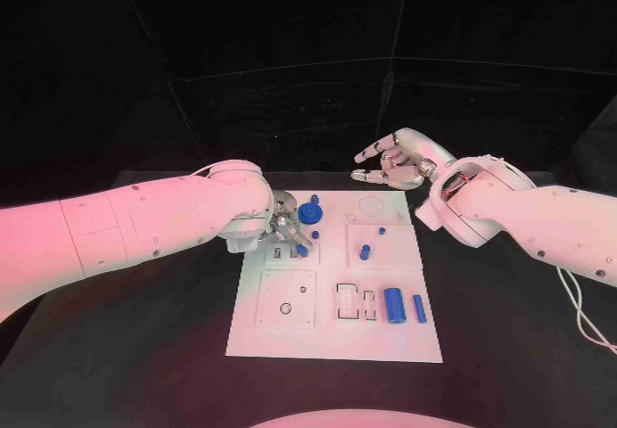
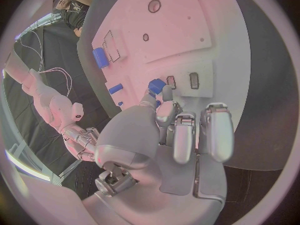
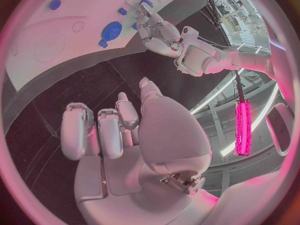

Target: Assemble the parts on the task board

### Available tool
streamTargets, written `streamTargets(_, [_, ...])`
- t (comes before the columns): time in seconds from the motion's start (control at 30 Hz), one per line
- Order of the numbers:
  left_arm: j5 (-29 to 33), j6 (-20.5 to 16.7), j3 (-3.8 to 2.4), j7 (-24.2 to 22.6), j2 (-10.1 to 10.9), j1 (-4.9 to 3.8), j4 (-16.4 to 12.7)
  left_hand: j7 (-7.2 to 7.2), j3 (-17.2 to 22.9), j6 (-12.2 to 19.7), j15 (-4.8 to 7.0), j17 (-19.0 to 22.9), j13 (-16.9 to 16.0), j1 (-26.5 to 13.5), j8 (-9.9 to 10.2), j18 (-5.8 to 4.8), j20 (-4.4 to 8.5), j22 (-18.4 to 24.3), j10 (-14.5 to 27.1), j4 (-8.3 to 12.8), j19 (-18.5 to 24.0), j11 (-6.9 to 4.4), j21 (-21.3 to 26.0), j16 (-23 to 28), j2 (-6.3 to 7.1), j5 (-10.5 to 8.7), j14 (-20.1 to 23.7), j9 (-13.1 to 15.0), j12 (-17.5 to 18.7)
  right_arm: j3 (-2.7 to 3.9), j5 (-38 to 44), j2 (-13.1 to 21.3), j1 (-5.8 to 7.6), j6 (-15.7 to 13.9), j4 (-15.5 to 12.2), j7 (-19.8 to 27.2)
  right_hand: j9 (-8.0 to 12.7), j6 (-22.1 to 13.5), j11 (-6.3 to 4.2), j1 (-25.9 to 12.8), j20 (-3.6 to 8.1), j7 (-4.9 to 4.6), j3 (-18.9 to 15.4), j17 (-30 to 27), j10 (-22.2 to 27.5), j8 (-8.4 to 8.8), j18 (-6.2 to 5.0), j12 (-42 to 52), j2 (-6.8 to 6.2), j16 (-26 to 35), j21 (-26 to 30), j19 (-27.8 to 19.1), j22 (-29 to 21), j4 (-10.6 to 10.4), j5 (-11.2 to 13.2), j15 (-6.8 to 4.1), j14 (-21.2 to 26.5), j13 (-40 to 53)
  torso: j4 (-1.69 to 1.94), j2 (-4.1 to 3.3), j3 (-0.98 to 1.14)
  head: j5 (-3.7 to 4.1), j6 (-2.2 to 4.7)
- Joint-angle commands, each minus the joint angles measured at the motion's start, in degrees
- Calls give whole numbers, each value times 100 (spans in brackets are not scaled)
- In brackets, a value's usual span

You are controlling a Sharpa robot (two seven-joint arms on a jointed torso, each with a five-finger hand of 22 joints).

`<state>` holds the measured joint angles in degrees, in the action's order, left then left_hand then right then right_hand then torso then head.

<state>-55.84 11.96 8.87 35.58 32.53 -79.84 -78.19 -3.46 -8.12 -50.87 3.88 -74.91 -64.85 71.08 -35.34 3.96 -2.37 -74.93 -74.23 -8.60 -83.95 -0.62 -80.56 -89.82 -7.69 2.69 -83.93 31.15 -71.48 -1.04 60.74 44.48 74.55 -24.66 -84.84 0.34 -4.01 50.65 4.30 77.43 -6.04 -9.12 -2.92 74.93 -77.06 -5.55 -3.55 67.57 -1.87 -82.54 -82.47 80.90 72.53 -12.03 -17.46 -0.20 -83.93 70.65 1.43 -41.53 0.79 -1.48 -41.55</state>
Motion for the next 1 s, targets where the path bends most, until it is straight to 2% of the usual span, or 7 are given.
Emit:
streamTargets(0.03, [-24,97,-2,-109,2,-8,-18,-14,-35,26,34,-1509,-8,6,-29,-87,49,-27,-23,6,-127,6,1,-18,20,10,-607,13,-14,5,20,-10,13,31,1,46,-5,33,-20,41,13,-12,-42,302,33,-26,-12,-34,17,30,24,-41,-5,1,-30,-11,-336,-4,-1,-1,-1,-4,-1])
streamTargets(0.4, [-24,56,-2,-113,3,-8,-21,-14,-290,6,28,-1509,-31,-363,-24,-91,44,-57,-52,-152,-131,10,-13,-18,126,7,-607,48,-22,5,20,-21,13,34,14,49,-5,33,-19,40,14,-12,-43,302,34,-27,-12,-37,19,30,24,-40,-4,-1,-31,-11,-336,-7,2,-2,0,-4,-5])
streamTargets(0.87, [-25,27,-2,-93,23,-8,-15,-12,-308,5,29,-1509,-33,-369,-24,-90,44,-51,-54,-150,-129,9,-8,-18,139,7,-607,51,-22,5,20,-24,13,35,18,51,-5,33,-19,40,14,-12,-43,302,34,-27,-12,-37,19,30,24,-40,-4,-1,-31,-11,-336,-7,0,4,1,-2,-3])
streamTargets(1.0, [-25,35,-2,-73,58,-8,-24,-1,-395,-13,36,-1509,-53,-497,-28,-92,48,-65,-75,-241,-133,0,-15,-18,104,7,-607,67,-36,5,20,-22,13,36,22,50,-4,31,-19,31,15,-13,-53,304,33,-28,-12,-37,29,30,26,-41,-7,-10,-34,-12,-337,-7,0,0,0,-2,3])
